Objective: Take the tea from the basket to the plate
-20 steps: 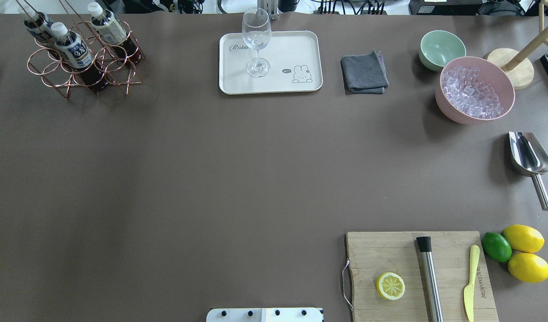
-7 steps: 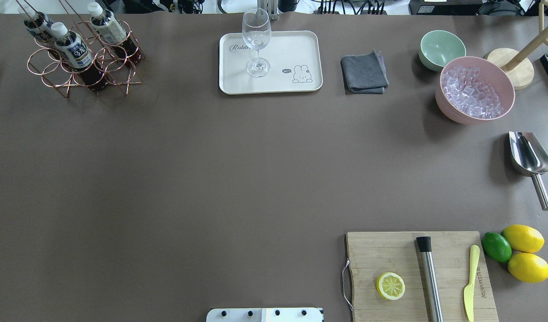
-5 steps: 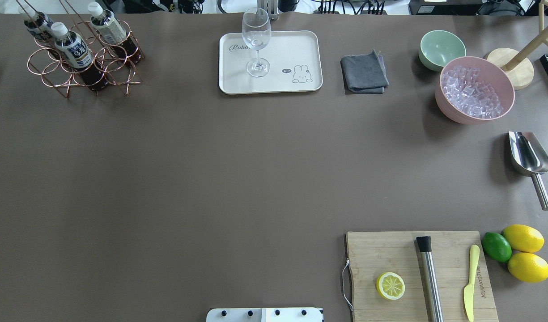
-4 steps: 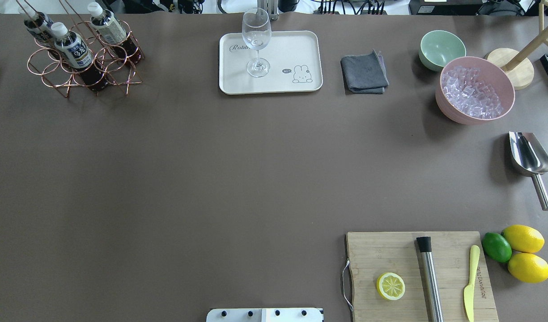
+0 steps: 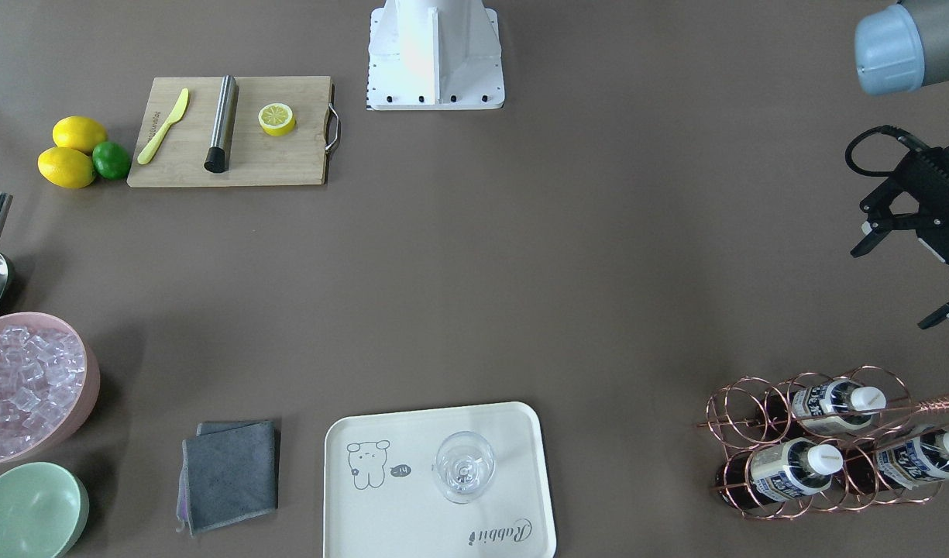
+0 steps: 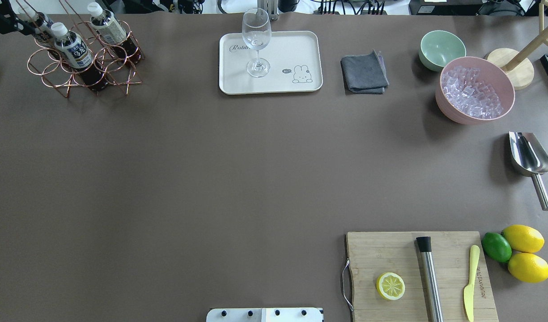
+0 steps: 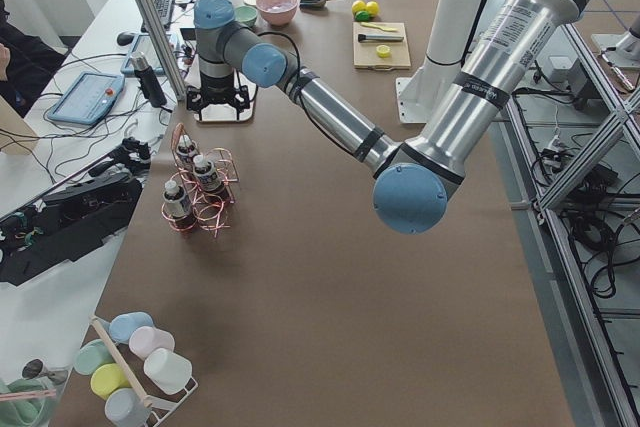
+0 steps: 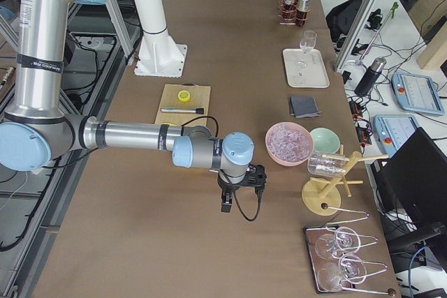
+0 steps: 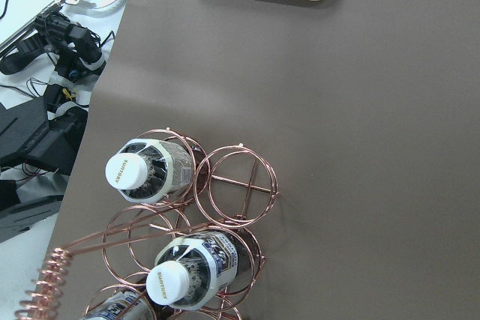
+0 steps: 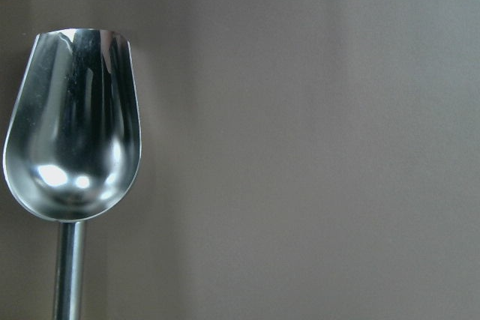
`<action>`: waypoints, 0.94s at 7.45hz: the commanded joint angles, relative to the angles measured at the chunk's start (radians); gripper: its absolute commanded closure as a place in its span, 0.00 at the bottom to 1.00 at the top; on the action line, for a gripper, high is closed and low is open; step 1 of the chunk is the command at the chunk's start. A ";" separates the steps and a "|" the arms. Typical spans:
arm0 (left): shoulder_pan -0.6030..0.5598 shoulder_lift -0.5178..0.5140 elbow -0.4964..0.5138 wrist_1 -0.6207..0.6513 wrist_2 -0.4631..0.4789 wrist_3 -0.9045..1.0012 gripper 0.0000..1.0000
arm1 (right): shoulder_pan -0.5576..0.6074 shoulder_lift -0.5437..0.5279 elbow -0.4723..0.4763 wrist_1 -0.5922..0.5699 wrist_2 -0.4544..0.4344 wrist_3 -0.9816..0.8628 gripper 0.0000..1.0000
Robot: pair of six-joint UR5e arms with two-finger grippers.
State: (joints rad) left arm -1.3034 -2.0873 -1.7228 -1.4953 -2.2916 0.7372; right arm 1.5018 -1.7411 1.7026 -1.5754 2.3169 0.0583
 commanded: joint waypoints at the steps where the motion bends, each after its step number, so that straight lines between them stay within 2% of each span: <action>1: -0.055 -0.060 0.087 -0.002 -0.002 0.123 0.02 | -0.002 0.000 0.000 0.002 0.001 0.000 0.01; 3: -0.085 -0.100 0.172 -0.011 -0.002 0.191 0.02 | 0.000 0.002 0.003 0.003 0.006 0.002 0.00; 5: -0.088 -0.138 0.306 -0.119 -0.002 0.192 0.02 | 0.000 0.002 0.003 0.003 0.007 0.002 0.00; 7: -0.086 -0.166 0.365 -0.135 -0.003 0.192 0.02 | 0.000 0.002 0.003 0.003 0.007 0.002 0.00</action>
State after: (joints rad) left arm -1.3894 -2.2306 -1.4142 -1.6044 -2.2941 0.9290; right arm 1.5017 -1.7395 1.7057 -1.5724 2.3238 0.0596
